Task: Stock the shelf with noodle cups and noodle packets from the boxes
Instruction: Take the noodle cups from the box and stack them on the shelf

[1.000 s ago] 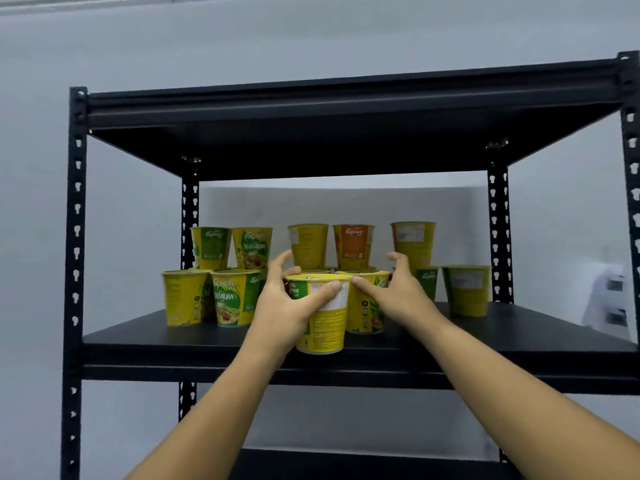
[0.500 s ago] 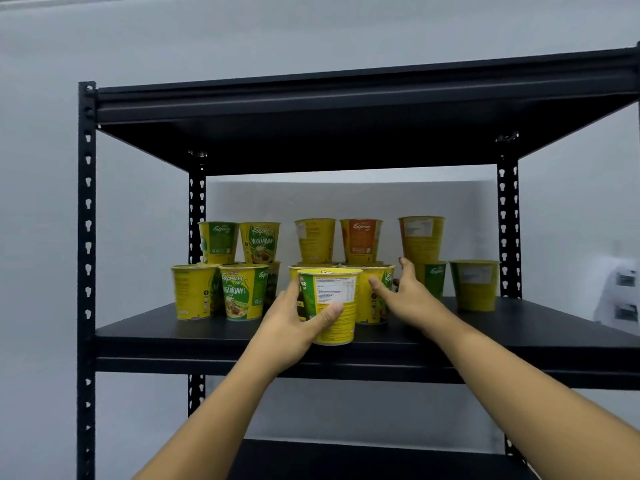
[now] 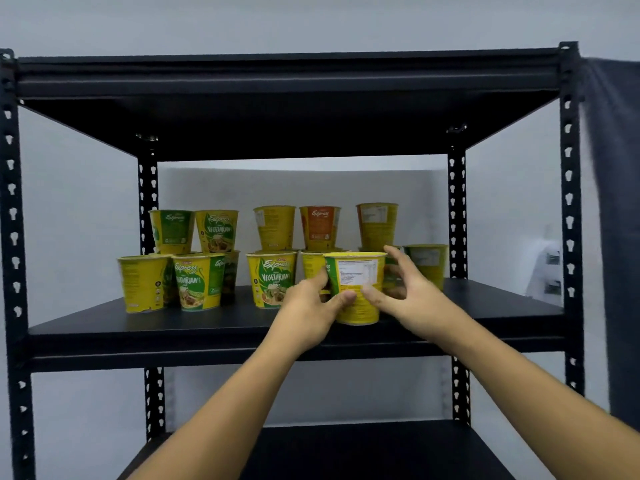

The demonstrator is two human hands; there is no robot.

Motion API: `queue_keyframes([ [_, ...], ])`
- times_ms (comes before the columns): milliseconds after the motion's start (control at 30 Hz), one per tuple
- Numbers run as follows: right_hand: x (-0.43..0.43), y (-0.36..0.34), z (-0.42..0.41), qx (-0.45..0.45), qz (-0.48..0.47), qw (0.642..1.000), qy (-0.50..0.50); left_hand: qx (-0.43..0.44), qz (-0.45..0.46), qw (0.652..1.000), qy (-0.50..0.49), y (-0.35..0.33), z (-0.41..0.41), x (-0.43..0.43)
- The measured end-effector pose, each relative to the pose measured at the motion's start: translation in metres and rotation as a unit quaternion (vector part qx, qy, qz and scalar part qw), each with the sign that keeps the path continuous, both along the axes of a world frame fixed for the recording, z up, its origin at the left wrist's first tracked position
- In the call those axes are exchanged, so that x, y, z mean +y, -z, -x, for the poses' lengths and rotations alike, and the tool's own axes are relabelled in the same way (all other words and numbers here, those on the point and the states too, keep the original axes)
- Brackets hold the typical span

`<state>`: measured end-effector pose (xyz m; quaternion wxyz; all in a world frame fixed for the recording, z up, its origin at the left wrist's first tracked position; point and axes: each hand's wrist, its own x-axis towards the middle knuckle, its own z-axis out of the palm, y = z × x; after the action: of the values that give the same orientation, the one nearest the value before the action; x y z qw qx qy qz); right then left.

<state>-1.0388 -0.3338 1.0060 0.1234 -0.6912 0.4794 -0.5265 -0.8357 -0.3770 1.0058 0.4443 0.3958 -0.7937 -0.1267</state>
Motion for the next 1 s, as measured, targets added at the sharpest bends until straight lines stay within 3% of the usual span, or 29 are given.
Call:
queue_keyframes([
  [100,-0.002,0.003,0.017,0.037,0.008,0.998,0.044,-0.033,0.013,0.999,0.001,-0.004,0.022,-0.002],
  [400,-0.033,-0.003,0.058,-0.010,-0.016,0.990,0.142,-0.182,0.029,0.983,-0.010,-0.006,0.039,-0.008],
  [533,-0.041,-0.012,0.061,-0.006,-0.042,0.986,0.159,-0.206,0.037,0.977,-0.035,-0.005,0.033,-0.006],
  [667,-0.050,-0.017,0.059,0.006,-0.058,0.984,0.171,-0.154,0.051,0.983,-0.086,-0.005,0.021,-0.010],
  [833,-0.059,-0.011,0.059,0.005,-0.059,0.979,0.194,0.036,0.061,0.981,-0.182,-0.006,-0.002,-0.021],
  [1000,-0.060,-0.009,0.056,0.027,-0.062,0.978,0.199,0.066,0.026,0.973,-0.220,-0.014,-0.002,-0.031],
])
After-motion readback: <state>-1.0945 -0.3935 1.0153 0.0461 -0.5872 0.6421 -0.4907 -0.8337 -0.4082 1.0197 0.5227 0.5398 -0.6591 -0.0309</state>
